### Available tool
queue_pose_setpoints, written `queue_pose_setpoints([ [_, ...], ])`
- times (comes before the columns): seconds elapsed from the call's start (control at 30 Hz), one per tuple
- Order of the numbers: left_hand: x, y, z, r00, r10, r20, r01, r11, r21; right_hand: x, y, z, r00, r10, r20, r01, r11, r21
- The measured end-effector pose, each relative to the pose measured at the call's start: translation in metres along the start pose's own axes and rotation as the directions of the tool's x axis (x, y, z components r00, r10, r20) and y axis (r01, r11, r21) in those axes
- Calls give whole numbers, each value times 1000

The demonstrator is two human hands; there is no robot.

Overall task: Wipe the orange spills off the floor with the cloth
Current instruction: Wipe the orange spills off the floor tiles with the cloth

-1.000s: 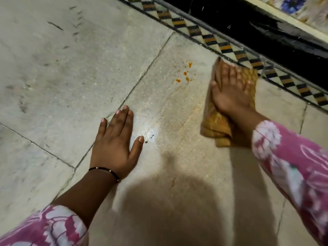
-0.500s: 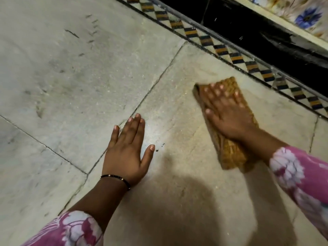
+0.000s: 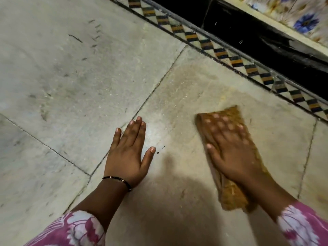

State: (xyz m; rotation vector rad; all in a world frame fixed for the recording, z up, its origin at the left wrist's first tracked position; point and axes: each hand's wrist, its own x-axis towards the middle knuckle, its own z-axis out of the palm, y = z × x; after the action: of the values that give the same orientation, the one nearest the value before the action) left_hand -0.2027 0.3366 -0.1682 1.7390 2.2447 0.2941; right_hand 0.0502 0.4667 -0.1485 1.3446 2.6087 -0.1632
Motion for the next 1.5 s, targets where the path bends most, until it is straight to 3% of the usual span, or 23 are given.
queue_pose_setpoints([
  [0.07, 0, -1, 1, 1000, -5, -9, 5, 1000, -1, -11, -3, 2, 986, 168, 3, -169, 986, 11],
  [0.1, 0, -1, 1, 1000, -8, -10, 8, 1000, 3, -13, -18, 3, 985, 170, 2, -170, 985, 13],
  [0.27, 0, 1, 0, 1000, 1, -14, -1, 1000, 23, 37, -86, -4, 983, -185, -16, 185, 979, 84],
  [0.33, -1, 0, 2, 999, 6, -34, -6, 1000, 9, 77, -61, -14, 981, -194, -31, 195, 979, 63],
  [0.43, -1, -2, 4, 999, 4, -40, -4, 1000, -4, 101, 23, -16, 996, 79, -30, -75, 989, 129],
  [0.53, -1, -1, 3, 999, 1, -41, -1, 1000, 1, 42, 74, -12, 937, 348, -14, -339, 921, 191],
  [0.6, 0, -1, 2, 999, -2, -38, 2, 1000, 8, -26, 60, 0, 943, 331, 12, -330, 935, 129],
  [0.73, -1, 0, 3, 999, 0, -32, 1, 1000, 18, -98, 62, 14, 991, 94, 95, -97, 995, 24],
  [0.8, 0, -1, 4, 999, 3, -32, -2, 1000, 25, -71, 84, 9, 980, 192, 56, -194, 980, 34],
  [0.87, -1, 0, 4, 1000, 0, -30, 1, 1000, 28, -28, 93, 3, 920, 392, -6, -391, 917, 80],
  [0.93, -1, 0, 4, 1000, 6, -25, -5, 1000, 26, 17, 84, 0, 865, 501, -9, -495, 858, 136],
  [1.0, -1, 0, 4, 999, 16, -28, -15, 1000, 27, 54, 55, -8, 883, 469, 4, -463, 871, 163],
  [1.1, -2, 0, 5, 999, 17, -44, -16, 1000, 21, 76, -15, -12, 957, 289, 15, -288, 945, 158],
  [1.2, -1, -1, 5, 997, 25, -68, -25, 1000, 8, 34, -89, -1, 997, 72, -12, -70, 987, 142],
  [1.3, -2, -3, 7, 996, 31, -83, -31, 1000, 2, -42, -96, 10, 999, -43, -30, 46, 991, 129],
  [1.4, -2, -4, 8, 996, 33, -78, -33, 999, -1, -82, -50, 13, 988, 154, -28, -148, 975, 165],
  [1.5, -18, -5, 4, 993, 101, -56, -101, 995, -3, -58, -8, 9, 889, 457, 12, -452, 876, 168],
])
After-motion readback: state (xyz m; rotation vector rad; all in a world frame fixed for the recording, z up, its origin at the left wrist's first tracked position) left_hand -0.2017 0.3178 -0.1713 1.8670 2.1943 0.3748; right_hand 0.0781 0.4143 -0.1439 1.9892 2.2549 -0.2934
